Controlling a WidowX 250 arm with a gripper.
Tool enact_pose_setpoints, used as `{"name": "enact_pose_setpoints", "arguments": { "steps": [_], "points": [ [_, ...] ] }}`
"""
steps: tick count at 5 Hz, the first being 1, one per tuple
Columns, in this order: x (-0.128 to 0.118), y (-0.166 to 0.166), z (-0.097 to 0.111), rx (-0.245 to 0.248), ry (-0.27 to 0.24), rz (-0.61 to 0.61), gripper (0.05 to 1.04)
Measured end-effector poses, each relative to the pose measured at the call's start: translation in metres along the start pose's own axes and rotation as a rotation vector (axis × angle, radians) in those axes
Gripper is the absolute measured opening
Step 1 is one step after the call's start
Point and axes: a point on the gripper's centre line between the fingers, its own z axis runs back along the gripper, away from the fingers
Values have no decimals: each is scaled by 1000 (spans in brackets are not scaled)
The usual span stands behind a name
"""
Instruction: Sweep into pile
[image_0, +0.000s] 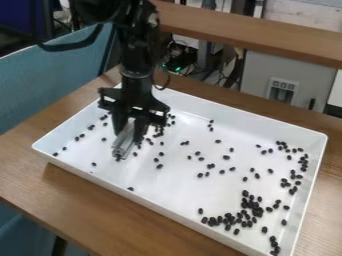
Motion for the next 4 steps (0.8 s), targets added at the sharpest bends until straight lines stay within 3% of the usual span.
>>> {"name": "enact_pose_setpoints", "arguments": {
  "steps": [1, 2, 3, 4],
  "points": [
    [-5, -47, 4, -97, -40, -213, 377],
    [-12, -95, 12, -240, -73, -363, 377],
    [-13, -138, 12, -349, -67, -455, 377],
    [-18, -189, 9, -400, -29, -497, 377]
  ]
}}
